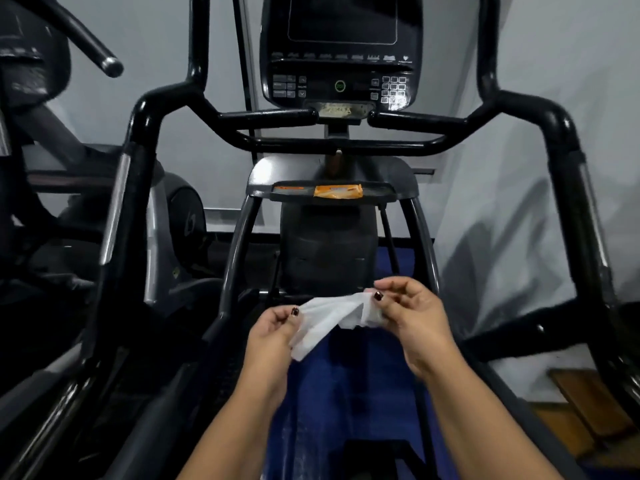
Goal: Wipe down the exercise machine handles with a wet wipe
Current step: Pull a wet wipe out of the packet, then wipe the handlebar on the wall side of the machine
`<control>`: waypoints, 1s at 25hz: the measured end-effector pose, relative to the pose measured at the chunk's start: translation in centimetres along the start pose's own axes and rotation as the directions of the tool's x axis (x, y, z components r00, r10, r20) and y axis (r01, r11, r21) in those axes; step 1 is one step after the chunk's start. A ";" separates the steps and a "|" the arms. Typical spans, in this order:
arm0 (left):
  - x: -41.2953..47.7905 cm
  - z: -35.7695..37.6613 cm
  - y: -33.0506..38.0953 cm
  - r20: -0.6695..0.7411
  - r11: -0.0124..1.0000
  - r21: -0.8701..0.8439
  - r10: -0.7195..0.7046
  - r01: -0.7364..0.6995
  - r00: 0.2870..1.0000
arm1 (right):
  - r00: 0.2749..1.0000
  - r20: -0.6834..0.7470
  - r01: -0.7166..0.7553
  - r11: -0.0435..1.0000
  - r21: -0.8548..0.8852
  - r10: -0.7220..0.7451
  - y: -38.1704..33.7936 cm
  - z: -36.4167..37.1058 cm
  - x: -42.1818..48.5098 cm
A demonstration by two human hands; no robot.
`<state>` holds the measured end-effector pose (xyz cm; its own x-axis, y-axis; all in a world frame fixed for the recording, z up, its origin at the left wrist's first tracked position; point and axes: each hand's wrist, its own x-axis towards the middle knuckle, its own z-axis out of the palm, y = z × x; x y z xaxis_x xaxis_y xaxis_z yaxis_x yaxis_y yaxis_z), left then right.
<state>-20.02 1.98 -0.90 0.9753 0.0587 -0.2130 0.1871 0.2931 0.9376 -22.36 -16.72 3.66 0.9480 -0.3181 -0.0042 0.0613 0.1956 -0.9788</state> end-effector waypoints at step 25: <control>-22.8 -1.7 0.3 0.580 0.992 0.125 -0.085 0.015 0.810 | 0.988 0.145 0.068 0.986 -0.150 -0.046 -2.4 -6.8 -25.3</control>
<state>-42.42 2.31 3.79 0.8422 -0.5311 -0.0931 0.2147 0.1720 0.9614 -48.64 -15.42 4.70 0.9795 -0.1886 0.0709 0.0783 0.0319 -0.9964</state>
